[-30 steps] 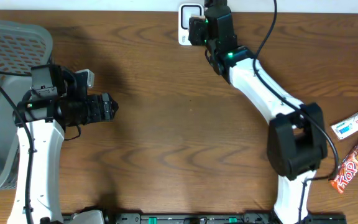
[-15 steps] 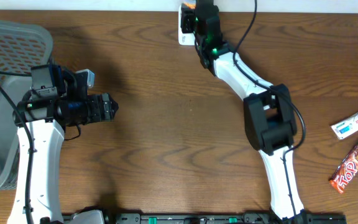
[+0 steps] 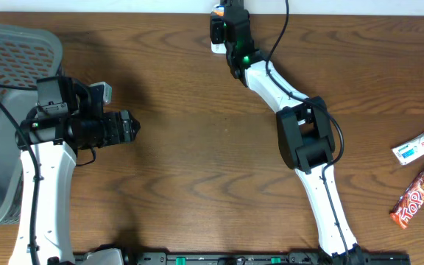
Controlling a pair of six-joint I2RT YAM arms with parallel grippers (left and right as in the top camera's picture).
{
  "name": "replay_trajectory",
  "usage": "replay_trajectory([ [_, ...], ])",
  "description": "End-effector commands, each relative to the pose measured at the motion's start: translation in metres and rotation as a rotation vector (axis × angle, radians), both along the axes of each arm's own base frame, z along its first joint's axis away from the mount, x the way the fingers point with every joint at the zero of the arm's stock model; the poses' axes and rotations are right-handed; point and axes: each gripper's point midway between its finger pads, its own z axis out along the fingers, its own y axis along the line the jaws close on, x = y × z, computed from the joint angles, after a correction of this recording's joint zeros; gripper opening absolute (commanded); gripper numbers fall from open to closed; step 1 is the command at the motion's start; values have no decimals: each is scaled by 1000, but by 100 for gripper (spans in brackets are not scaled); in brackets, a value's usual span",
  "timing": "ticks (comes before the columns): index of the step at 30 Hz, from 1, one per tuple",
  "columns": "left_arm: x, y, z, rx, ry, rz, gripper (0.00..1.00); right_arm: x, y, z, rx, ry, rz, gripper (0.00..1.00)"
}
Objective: Scan the item barcode
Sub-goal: 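Carry the tissue box to the right edge and release it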
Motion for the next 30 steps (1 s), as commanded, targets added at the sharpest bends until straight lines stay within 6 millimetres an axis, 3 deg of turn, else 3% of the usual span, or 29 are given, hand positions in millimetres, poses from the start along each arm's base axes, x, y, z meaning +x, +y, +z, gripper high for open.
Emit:
replay_trajectory([
  [1, 3, 2, 3, 17, -12, -12, 85, 5, -10, 22, -42, 13, -22, 52],
  [6, 3, 2, 3, 17, -12, -12, 85, -13, -18, 81, -145, 66, 8, 50],
  [9, 3, 2, 3, 17, -12, -12, 85, -35, -38, 124, -184, 115, -24, 50],
  [12, 3, 2, 3, 17, -12, -12, 85, -63, -71, 156, -236, 179, -84, 49],
  [16, 3, 2, 3, 17, -12, -12, 85, -108, -146, 176, -353, 321, -235, 54],
  [20, 3, 2, 3, 17, -12, -12, 85, -150, -244, 165, -498, 528, -429, 53],
  [23, 3, 2, 3, 17, -12, -12, 85, -180, -319, 139, -553, 718, -567, 53],
  [26, 3, 2, 3, 17, -12, -12, 85, -207, -375, 108, -467, 861, -715, 51],
  [28, 3, 2, 3, 17, -12, -12, 85, -228, -408, 76, -374, 974, -771, 49],
  [30, 3, 2, 3, 17, -12, -12, 85, -247, -432, 54, -346, 1058, -803, 48],
])
